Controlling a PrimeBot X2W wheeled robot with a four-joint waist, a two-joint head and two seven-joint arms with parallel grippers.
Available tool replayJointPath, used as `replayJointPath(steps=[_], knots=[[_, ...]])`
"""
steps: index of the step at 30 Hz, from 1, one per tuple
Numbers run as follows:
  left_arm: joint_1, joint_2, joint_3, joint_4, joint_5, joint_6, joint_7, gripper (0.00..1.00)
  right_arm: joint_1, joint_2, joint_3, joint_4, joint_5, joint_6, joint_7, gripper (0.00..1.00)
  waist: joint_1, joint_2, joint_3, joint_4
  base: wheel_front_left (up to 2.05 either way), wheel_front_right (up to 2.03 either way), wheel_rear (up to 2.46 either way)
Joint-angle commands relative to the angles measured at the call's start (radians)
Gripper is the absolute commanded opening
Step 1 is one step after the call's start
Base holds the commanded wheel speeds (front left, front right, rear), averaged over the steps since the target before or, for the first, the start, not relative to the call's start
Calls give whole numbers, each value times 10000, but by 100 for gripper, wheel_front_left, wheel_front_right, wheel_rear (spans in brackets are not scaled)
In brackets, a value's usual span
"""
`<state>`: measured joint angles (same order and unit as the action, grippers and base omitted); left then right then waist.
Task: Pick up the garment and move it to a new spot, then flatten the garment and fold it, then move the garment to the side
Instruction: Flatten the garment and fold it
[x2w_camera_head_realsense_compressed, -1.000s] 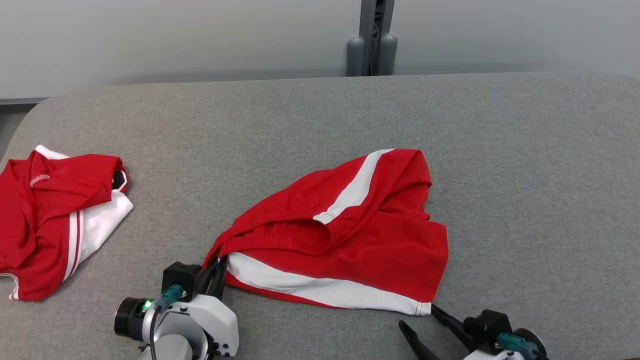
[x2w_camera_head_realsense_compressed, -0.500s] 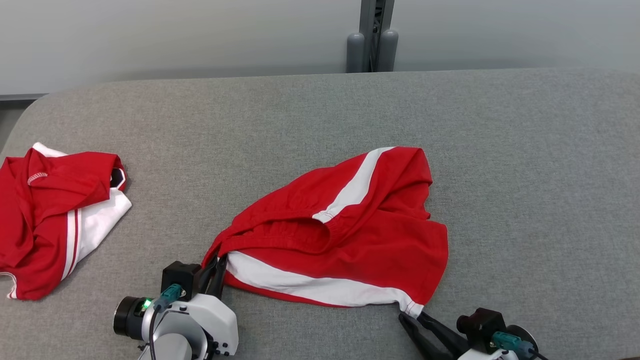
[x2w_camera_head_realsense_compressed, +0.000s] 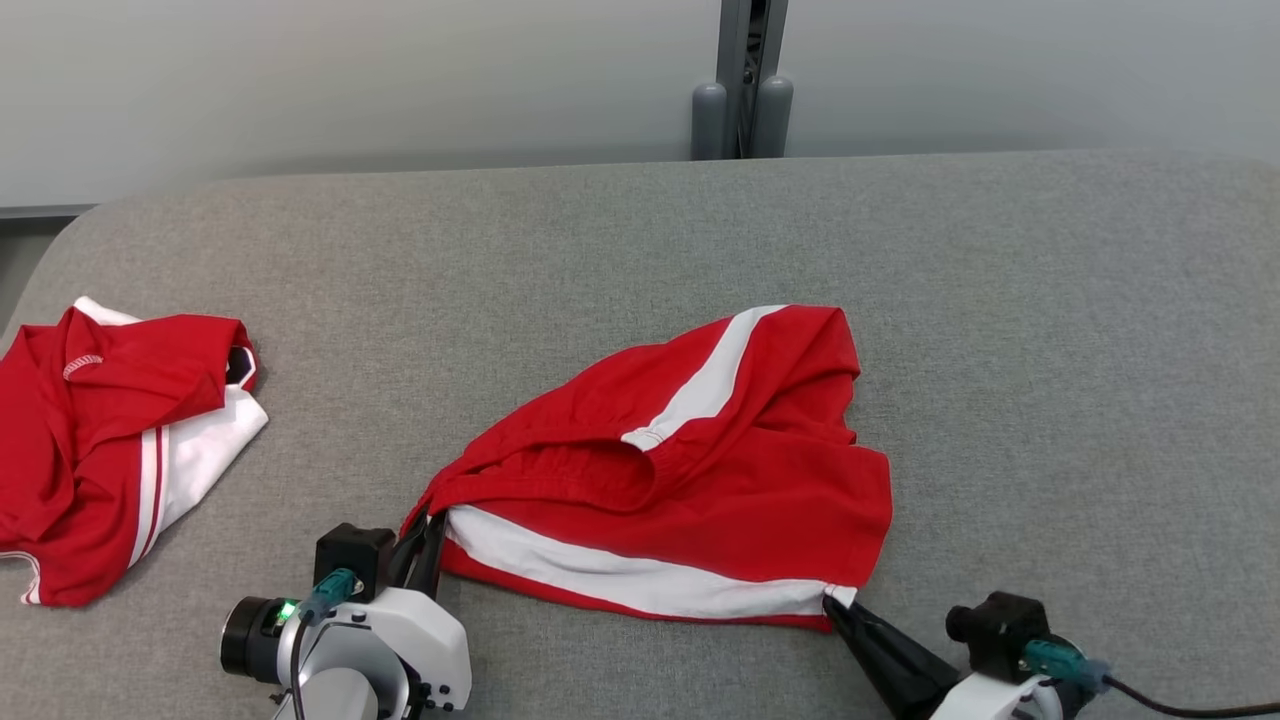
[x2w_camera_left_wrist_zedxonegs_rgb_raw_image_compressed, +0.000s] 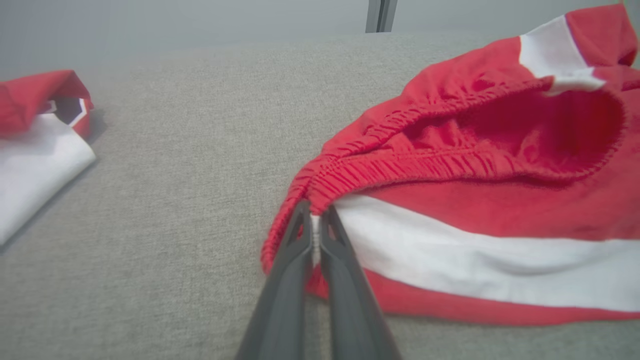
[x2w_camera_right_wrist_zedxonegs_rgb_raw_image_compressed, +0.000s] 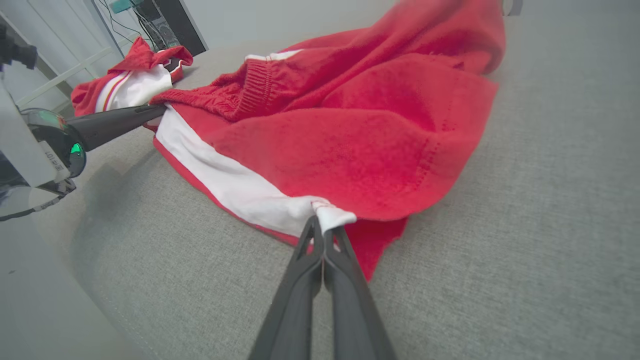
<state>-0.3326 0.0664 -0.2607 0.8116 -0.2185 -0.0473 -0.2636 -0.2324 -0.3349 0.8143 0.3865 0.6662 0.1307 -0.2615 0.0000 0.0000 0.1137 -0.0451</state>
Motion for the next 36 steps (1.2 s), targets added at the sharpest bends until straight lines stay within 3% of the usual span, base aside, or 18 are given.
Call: replayJointPath(steps=[1,8,15,17,22,25,30,36], knots=[[37,76,48,-22,-45,6,-25,0,-63,-115,-39,-62,102,2,-43,0,0,0,-34,-4,0,0,0],[168,27,231,-297,-387,-230,-25,0,-345,-742,-83,-976,1295,2,-43,0,0,0,-357,-43,0,0,0],[164,-74,388,-669,-1597,-686,36,0,-871,-1466,-149,-1549,2098,2,-45,0,0,0,-681,-61,0,0,0],[133,-109,313,-828,-2320,-786,311,0,-1019,-1628,-182,-1669,2280,2,-45,0,0,0,-770,-58,0,0,0],[396,-137,-204,-2306,-5702,-829,1723,0,-1361,-1927,-237,-1787,2460,2,-45,0,0,0,-978,-55,0,0,0],[479,-94,-202,-3098,-6909,-833,2350,0,-1584,-2004,-246,-1859,2497,2,-45,0,0,0,-1072,-59,0,0,0],[665,198,-86,-3937,-7900,-834,3104,0,-1956,-2113,-302,-1870,2503,2,-45,0,0,0,-1184,-109,0,0,0],[749,707,-159,-4432,-7927,-603,3822,0,-2438,-2225,-482,-1932,2665,2,-45,0,0,0,-1264,-192,0,0,0]])
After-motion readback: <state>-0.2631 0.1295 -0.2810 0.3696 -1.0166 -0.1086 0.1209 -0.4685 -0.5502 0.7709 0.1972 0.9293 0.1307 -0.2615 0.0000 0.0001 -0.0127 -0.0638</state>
